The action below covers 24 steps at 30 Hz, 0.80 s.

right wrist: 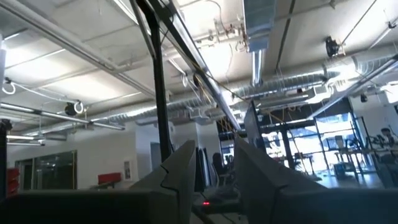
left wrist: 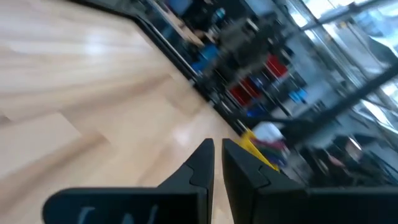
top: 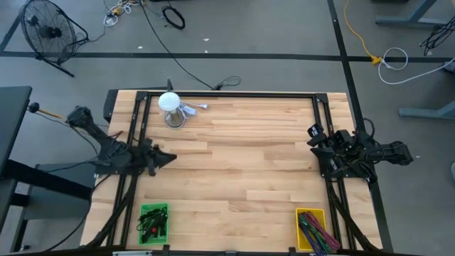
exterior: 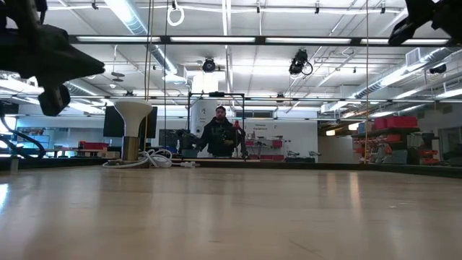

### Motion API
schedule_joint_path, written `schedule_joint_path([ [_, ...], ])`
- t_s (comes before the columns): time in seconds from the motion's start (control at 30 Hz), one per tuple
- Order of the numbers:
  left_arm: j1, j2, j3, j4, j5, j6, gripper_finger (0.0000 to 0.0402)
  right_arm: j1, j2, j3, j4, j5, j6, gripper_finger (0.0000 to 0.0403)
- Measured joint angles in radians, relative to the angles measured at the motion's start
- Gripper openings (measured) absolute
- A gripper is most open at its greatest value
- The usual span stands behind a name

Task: Pick & Place USB Port
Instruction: Return to Home Position

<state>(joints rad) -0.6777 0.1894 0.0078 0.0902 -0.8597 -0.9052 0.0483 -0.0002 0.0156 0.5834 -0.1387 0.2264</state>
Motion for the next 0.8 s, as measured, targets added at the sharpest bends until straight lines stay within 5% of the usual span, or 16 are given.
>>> schedule_joint_path([
  [0.8,0.689,-0.013,-0.001,-0.006,-0.001,0.0,0.0034,-0.001,0.0,0.0,-0.015,0.0,0.0,0.0111],
])
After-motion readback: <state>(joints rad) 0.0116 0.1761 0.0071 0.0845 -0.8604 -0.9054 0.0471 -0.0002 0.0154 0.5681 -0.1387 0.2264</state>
